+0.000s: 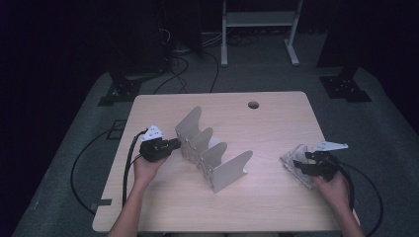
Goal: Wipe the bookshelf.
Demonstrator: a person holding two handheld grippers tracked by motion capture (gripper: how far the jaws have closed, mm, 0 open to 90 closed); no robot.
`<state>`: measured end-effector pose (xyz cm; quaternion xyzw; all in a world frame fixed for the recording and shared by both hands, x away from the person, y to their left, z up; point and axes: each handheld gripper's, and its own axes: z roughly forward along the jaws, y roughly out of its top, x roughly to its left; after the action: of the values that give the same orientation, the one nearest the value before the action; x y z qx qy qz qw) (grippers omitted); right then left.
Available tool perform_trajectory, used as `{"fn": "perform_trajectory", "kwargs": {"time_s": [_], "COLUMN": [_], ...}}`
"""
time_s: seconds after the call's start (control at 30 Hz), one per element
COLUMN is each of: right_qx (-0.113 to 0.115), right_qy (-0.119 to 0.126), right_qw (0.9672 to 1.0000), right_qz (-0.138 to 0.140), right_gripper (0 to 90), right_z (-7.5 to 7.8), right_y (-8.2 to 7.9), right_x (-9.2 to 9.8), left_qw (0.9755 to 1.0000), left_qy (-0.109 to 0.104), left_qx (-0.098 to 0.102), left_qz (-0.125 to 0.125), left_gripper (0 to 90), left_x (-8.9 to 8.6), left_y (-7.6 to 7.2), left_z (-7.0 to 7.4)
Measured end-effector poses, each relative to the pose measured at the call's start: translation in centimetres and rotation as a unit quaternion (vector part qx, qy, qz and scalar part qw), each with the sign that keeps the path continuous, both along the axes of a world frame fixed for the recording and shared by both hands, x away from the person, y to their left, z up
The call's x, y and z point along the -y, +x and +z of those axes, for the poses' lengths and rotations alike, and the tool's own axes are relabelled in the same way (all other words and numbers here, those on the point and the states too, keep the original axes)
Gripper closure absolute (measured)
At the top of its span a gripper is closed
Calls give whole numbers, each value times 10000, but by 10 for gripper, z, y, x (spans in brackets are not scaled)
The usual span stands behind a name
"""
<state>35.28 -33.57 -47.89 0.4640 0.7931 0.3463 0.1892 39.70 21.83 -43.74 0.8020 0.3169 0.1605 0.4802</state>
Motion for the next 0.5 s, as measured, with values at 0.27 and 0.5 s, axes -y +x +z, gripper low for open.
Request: {"fn": "perform_trajectory", "kwargs": {"time_s": [0.27,0.5], "right_qx": [-150,-70], "right_qy": [-113,4], "right_qw": [9998,9999], "right_qz": [91,138], "right_gripper": [554,726], "right_z": [-10,-12], "right_y": [10,6], "right_x": [-9,-11], "left_qw": [9997,9993], "left_qy": [123,153], "left_qx": [13,30], "left_qz": [-188,-334], "left_gripper": [788,787], "left_x": [4,9], "left_y": [-6,-15], "left_z": [3,4]}}
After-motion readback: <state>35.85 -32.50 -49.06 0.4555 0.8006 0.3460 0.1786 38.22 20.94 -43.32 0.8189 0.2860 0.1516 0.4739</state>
